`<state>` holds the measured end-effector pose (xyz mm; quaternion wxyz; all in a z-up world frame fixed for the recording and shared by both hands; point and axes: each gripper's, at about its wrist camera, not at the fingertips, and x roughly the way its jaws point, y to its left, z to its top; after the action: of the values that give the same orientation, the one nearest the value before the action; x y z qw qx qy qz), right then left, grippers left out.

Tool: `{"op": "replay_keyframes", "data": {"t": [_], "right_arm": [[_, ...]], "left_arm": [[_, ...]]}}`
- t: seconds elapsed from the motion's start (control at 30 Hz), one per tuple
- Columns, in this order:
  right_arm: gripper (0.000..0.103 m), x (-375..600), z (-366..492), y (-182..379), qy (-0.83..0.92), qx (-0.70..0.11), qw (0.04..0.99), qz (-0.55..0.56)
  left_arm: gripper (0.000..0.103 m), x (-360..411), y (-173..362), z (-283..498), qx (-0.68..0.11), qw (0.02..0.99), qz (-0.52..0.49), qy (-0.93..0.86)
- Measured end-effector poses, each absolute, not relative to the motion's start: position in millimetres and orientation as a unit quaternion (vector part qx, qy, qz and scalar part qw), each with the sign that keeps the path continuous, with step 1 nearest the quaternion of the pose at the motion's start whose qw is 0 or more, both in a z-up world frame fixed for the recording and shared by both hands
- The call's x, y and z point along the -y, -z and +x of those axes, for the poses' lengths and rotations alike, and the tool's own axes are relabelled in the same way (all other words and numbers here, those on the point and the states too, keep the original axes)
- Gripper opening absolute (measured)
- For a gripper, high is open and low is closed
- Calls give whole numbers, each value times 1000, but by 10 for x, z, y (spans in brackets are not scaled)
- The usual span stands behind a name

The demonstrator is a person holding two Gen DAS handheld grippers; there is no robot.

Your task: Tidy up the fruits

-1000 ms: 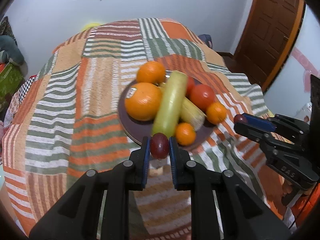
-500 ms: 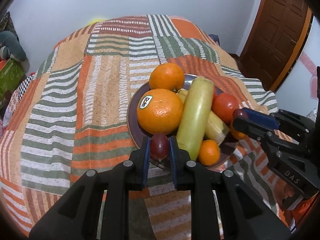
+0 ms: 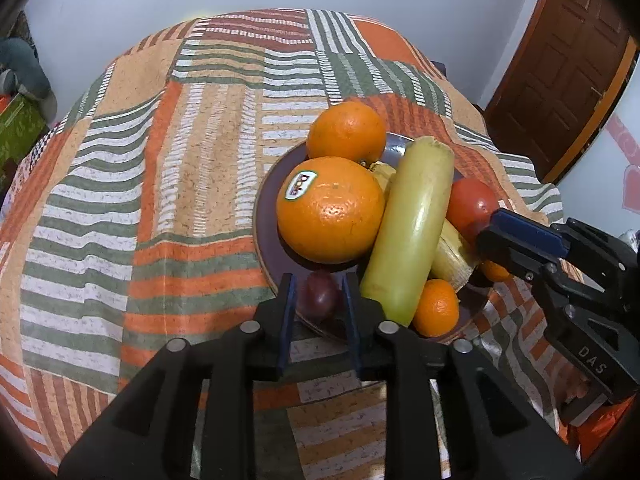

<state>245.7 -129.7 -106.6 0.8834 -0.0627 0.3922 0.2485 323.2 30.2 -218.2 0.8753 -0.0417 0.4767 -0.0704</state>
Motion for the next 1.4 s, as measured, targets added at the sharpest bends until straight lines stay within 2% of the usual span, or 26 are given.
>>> {"op": "replay_keyframes", "data": {"t": [0.13,0.37,0.9,0.97,1.03,1.07,1.13,1.2,1.23,1.33,1.4], "right_arm": [[27,1305,2444,1035,-247,-392,884,-60],[27,1404,2318,832,-240,-379,892,-56],[27,1782,1384,-556,-241,-233,942,-18],[27,1807,1237,-683,-244,-215,946,-11],[27,1806,1120,-771,-245,-202,948,-10],[27,1804,1053,-818,-246,-195,949,-11],[32,1804,941,-883,-248,-184,951,-15],[48,1800,844,-926,-242,-171,955,-15],[52,1800,814,-932,-239,-166,957,-15],[62,1780,719,-962,-228,-148,962,-14],[73,1774,675,-977,-221,-138,965,-12]], "left_arm": [[37,-333,2108,3169,-468,880,-47,64],[37,-331,1761,2932,-433,898,-43,57],[37,-35,126,1524,-231,972,-19,43],[40,8,-15,1335,-210,977,-20,44],[57,34,-122,1169,-191,980,-23,43],[61,44,-164,1101,-183,982,-25,44],[67,81,-249,934,-161,986,-20,44],[72,120,-310,808,-147,988,-12,42],[78,133,-338,747,-141,989,-12,42],[85,134,-400,609,-125,991,-16,39],[90,138,-439,534,-116,993,-15,34]]}}
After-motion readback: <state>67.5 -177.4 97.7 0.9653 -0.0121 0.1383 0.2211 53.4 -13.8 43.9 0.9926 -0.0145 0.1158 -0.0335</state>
